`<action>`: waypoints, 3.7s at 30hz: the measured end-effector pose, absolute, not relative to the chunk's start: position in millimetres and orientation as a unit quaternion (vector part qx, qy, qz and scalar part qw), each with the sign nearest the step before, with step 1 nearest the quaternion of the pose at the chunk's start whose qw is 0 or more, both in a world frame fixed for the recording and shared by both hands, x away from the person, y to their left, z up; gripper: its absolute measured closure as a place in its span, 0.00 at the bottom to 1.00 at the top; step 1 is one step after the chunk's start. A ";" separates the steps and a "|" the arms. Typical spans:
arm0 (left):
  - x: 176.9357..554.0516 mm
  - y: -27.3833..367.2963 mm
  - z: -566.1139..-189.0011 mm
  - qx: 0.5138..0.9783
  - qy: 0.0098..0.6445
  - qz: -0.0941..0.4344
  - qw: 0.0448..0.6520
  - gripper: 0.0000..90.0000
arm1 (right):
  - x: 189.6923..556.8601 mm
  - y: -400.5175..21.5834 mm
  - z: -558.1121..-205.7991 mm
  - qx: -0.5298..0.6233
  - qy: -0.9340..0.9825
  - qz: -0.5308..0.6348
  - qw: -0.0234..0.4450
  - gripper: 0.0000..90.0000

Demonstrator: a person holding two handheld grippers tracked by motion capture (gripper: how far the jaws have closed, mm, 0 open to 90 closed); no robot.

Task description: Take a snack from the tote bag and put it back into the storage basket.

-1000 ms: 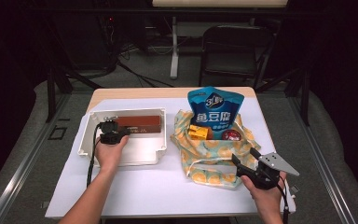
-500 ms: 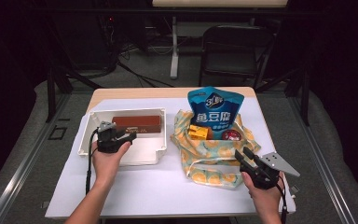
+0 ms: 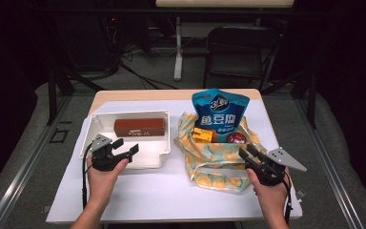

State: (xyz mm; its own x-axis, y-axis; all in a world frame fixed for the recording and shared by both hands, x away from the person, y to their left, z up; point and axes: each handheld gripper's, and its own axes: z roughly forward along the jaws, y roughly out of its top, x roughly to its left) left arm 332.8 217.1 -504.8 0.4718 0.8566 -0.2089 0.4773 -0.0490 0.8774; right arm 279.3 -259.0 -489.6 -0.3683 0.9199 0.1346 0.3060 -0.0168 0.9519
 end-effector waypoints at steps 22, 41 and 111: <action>329.1 221.9 -509.7 0.697 0.479 0.186 0.500 0.33 | 334.7 -270.1 -470.6 0.502 0.647 0.480 0.314 0.40; 325.3 224.1 -505.4 0.691 0.478 0.184 0.511 0.23 | 365.6 -265.2 -461.4 0.505 0.650 0.478 0.308 0.33; 331.2 223.8 -505.8 0.691 0.480 0.164 0.515 0.24 | 403.2 -216.1 -445.0 0.457 0.677 0.499 0.290 1.00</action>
State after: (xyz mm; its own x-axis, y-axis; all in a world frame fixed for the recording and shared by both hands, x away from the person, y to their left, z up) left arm 331.2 223.8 -505.8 0.4854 0.8318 -0.2692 0.4947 -0.0074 0.8691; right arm 403.2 -216.1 -445.0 -0.4141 0.9079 0.0646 0.3296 0.0834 0.9404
